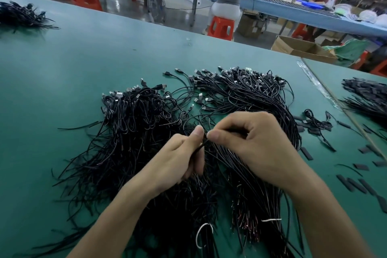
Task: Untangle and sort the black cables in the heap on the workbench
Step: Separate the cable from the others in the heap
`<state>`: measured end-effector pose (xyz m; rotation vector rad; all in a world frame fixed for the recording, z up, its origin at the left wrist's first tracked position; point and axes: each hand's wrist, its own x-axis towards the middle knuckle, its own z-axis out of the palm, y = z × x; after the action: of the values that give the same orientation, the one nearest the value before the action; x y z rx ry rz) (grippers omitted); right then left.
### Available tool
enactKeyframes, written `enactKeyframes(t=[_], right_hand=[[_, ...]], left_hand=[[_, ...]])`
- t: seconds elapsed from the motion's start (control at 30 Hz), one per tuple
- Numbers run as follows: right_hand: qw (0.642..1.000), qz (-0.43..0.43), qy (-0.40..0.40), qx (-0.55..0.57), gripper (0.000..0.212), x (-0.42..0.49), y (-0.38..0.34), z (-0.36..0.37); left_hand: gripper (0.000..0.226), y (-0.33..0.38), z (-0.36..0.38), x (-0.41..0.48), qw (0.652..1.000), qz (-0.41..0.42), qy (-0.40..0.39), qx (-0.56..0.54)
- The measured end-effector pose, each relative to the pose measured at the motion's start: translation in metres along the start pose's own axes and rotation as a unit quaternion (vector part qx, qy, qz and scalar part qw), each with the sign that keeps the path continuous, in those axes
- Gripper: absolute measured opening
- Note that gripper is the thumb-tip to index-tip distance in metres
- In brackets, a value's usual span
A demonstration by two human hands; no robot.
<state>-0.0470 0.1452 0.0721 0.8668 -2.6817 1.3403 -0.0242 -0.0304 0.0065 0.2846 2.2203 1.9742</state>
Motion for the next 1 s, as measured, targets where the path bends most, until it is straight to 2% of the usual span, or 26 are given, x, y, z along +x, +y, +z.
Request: enactKeyframes(t=[0.07, 0.17, 0.27, 0.33, 0.4, 0.43, 0.5, 0.57, 0.63, 0.7, 0.77, 0.87, 1.0], right_hand=[[0.999, 0.004, 0.022, 0.049, 0.015, 0.005, 0.002, 0.002], [0.992, 0.039, 0.011, 0.116, 0.028, 0.006, 0.007, 0.016], [0.993, 0.076, -0.036, 0.080, 0.019, 0.001, 0.009, 0.027], [0.990, 0.082, -0.108, 0.029, 0.025, -0.005, 0.008, 0.033], [0.982, 0.077, -0.170, -0.011, 0.031, -0.010, 0.004, 0.038], [0.978, 0.071, -0.195, -0.037, 0.031, -0.011, 0.003, 0.038], [0.969, 0.060, -0.228, -0.075, 0.026, -0.012, -0.002, 0.036], [0.970, 0.047, -0.226, -0.075, 0.022, -0.012, -0.006, 0.030], [0.980, 0.028, -0.184, -0.076, 0.020, -0.009, -0.007, 0.022], [0.989, 0.014, -0.124, -0.076, 0.017, -0.007, -0.004, 0.015], [0.996, 0.012, -0.069, -0.062, 0.016, -0.005, 0.000, 0.010], [0.999, 0.011, -0.020, 0.042, 0.016, -0.004, 0.006, 0.010], [0.984, 0.017, -0.081, 0.156, 0.017, -0.004, 0.011, 0.014]], left_hand=[[0.076, 0.006, -0.001, -0.004, 0.994, -0.007, -0.070, -0.081], [0.057, 0.012, -0.006, -0.010, 0.959, 0.022, -0.126, -0.252], [0.048, 0.017, -0.011, -0.008, 0.907, 0.062, -0.085, -0.408], [0.049, 0.017, -0.013, -0.003, 0.885, 0.091, 0.004, -0.456], [0.048, 0.012, -0.014, 0.002, 0.882, 0.118, 0.094, -0.447], [0.048, 0.008, -0.014, 0.005, 0.891, 0.133, 0.116, -0.418], [0.045, -0.001, -0.012, 0.008, 0.936, 0.151, 0.169, -0.270], [0.042, -0.008, -0.009, 0.009, 0.965, 0.144, 0.203, -0.086], [0.043, -0.010, -0.005, 0.007, 0.984, 0.108, 0.142, 0.011], [0.055, -0.008, -0.001, 0.005, 0.996, 0.054, 0.060, 0.035], [0.064, -0.003, 0.003, 0.002, 1.000, 0.002, 0.007, 0.008], [0.067, 0.002, -0.001, -0.001, 0.996, -0.025, -0.063, -0.063], [0.057, 0.004, -0.017, -0.008, 0.964, -0.040, -0.186, -0.187]])
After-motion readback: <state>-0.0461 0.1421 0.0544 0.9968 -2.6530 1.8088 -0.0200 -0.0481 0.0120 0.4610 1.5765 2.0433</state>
